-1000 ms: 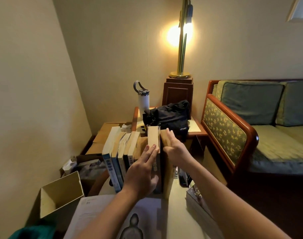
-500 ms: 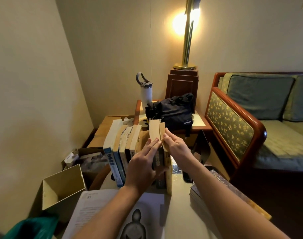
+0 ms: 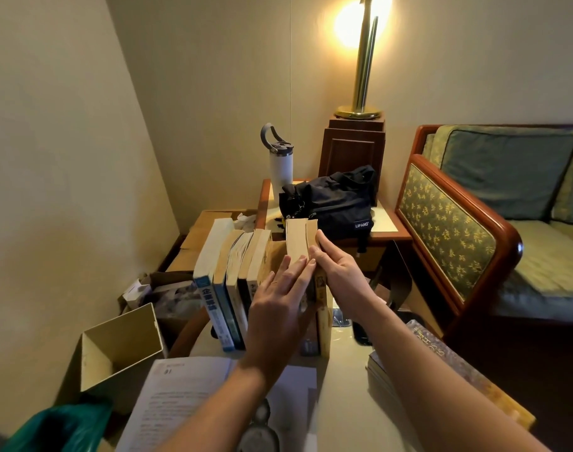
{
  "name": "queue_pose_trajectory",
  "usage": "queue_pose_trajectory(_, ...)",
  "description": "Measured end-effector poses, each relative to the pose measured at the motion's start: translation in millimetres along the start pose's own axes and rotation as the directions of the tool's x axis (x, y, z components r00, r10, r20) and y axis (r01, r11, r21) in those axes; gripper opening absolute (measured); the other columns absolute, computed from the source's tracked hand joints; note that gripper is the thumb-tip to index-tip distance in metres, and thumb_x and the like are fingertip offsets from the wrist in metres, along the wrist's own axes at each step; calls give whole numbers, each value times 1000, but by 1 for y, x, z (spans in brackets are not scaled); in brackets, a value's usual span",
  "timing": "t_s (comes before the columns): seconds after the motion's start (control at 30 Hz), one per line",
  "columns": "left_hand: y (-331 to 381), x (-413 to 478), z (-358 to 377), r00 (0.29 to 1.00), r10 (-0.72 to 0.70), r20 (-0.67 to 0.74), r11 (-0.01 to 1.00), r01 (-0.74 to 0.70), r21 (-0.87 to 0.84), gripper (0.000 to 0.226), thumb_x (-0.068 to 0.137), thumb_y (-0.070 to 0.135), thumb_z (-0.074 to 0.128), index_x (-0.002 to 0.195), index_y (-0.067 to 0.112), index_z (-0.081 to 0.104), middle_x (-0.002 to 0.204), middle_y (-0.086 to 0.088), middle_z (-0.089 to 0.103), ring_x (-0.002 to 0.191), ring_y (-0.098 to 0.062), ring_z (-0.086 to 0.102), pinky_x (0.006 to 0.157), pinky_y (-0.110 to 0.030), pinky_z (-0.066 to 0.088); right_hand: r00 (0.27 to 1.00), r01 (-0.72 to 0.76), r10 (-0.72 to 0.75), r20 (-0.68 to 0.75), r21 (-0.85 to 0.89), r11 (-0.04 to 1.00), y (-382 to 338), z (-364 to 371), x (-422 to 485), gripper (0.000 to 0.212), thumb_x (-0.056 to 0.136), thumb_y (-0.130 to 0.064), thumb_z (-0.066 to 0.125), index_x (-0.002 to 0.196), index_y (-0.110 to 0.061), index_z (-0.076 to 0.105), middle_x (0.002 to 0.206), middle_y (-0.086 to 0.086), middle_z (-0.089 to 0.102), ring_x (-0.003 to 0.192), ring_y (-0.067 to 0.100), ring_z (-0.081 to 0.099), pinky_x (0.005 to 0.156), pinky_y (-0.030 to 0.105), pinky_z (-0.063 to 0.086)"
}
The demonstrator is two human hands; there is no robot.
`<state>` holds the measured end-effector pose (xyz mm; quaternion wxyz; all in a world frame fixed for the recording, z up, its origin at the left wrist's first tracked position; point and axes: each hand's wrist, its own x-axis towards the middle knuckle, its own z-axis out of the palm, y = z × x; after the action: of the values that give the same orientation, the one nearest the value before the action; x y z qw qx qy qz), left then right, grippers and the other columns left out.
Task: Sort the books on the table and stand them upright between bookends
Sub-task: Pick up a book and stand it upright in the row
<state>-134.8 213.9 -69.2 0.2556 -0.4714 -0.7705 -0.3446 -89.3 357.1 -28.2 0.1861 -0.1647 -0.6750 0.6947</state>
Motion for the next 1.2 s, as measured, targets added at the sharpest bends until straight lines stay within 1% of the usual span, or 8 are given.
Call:
queue_pose_trajectory(0.23, -7, 0, 6, 999, 25, -26, 999, -25, 30, 58, 91, 36, 71, 143, 19, 52, 146, -4, 53, 140, -26, 44, 102, -52, 49, 999, 28, -27, 26, -44, 999, -2, -4, -1, 63, 100, -41, 51, 157, -31, 25, 156, -5, 39, 132, 9, 42, 92, 19, 50)
queue_pose_trajectory(0.47, -16, 6, -2, 996, 78, 40, 997, -78, 17, 68, 83, 15, 81, 143, 23, 51, 147, -1, 52, 140, -24, 44, 102, -52, 50, 997, 60, -57, 56, -50, 997, 8, -4, -26, 54, 101, -46, 39, 154, -43, 26, 162, -11, 26, 138, 5, 28, 105, 23, 38)
queue_pose_trajectory(0.6, -15, 8, -8, 997, 48, 56, 999, -47, -27, 61, 87, 16, 74, 142, 25, 51, 146, 0, 52, 140, -23, 44, 103, -52, 50, 996, 65, -61, 67, -61, 996, 8, -1, -38, 50, 103, -41, 38, 153, -41, 31, 161, -9, 28, 137, 3, 30, 88, 6, 45)
queue_pose_trajectory(0.67, -13, 10, -11, 997, 35, 70, 999, -32, -42, 55, 90, 17, 68, 141, 25, 50, 145, 0, 53, 139, -22, 45, 102, -53, 51, 996, 69, -65, 60, -81, 994, 7, -1, -39, 50, 102, -43, 39, 152, -41, 34, 160, -10, 30, 141, 5, 30, 94, 9, 45)
queue_pose_trajectory(0.77, -10, 14, -17, 994, 30, 103, 998, -24, -57, 49, 93, 20, 57, 141, 25, 50, 144, 1, 54, 138, -23, 45, 100, -54, 52, 996, 86, -83, 37, -103, 991, 7, -3, -42, 51, 99, -47, 43, 150, -40, 39, 158, -13, 35, 147, 8, 29, 116, 30, 36)
queue_pose_trajectory(0.83, -12, 14, -18, 989, 45, 139, 999, -41, -32, 53, 92, 15, 64, 143, 24, 50, 145, 1, 52, 139, -23, 44, 99, -55, 52, 995, 98, -97, 16, -135, 986, 6, -4, -46, 50, 100, -45, 46, 149, -37, 41, 157, -13, 38, 146, 8, 30, 118, 38, 34)
queue_pose_trajectory(1.03, -15, 8, -25, 963, 46, 267, 998, -55, 26, 67, 95, 26, 69, 152, 31, 34, 157, 1, 37, 146, -24, 34, 107, -54, 46, 992, 123, -118, 35, -232, 965, -2, -2, -62, 46, 105, -22, 46, 150, -28, 41, 160, -10, 30, 143, 5, 25, 95, 6, 42)
queue_pose_trajectory(1.2, -9, 1, -49, 930, -64, 362, 998, 63, 13, 67, 98, 42, 57, 155, 31, 25, 163, 4, 22, 152, -18, 19, 120, -49, 30, 995, 95, -84, 49, -306, 947, -7, -3, -72, 49, 102, -16, 52, 148, -31, 43, 161, -8, 27, 149, 18, 24, 100, 16, 43)
